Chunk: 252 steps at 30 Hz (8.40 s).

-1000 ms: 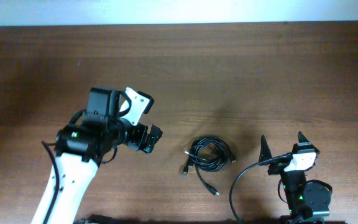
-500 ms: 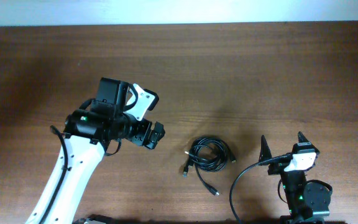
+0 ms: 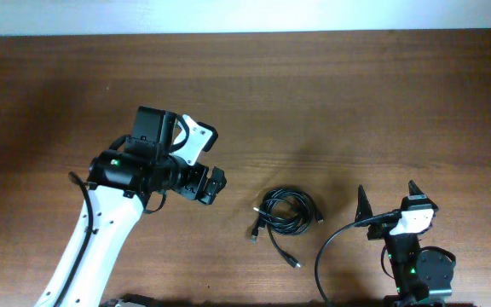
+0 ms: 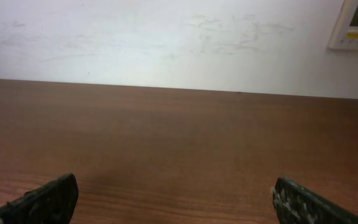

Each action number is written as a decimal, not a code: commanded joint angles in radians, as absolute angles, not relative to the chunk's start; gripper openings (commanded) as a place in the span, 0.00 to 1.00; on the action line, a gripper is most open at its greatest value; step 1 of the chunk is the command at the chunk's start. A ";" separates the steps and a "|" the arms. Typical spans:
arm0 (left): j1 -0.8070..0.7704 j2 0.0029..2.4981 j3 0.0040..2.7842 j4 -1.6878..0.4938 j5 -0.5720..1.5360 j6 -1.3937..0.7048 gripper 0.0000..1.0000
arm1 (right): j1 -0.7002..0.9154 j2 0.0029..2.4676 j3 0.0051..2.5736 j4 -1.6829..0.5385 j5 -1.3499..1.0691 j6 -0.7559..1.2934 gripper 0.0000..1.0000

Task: Untangle cables
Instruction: 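Raise the left arm and move its gripper toward the black cable coil, then raise the right arm and lower its gripper onto the cable coil, then grasp the cable coil with both grippers from opposite sides, then lift the cable coil with both grippers above the table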

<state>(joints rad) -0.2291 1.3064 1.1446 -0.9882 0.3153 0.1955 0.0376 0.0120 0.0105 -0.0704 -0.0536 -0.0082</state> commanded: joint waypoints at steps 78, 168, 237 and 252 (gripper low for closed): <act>-0.233 1.315 1.166 -1.005 0.307 0.241 0.99 | 0.046 0.053 0.347 -0.358 -0.245 0.151 0.99; -0.141 1.399 1.166 -0.921 0.739 0.076 0.99 | 0.442 1.335 1.196 -0.722 -0.275 -0.306 0.04; -0.208 1.399 1.166 -0.662 0.968 0.128 0.00 | 0.444 1.199 1.196 -0.653 -0.535 0.437 0.99; -0.209 1.398 1.166 -0.282 1.058 -0.031 0.00 | 0.444 1.203 1.196 -0.486 -0.465 0.856 0.80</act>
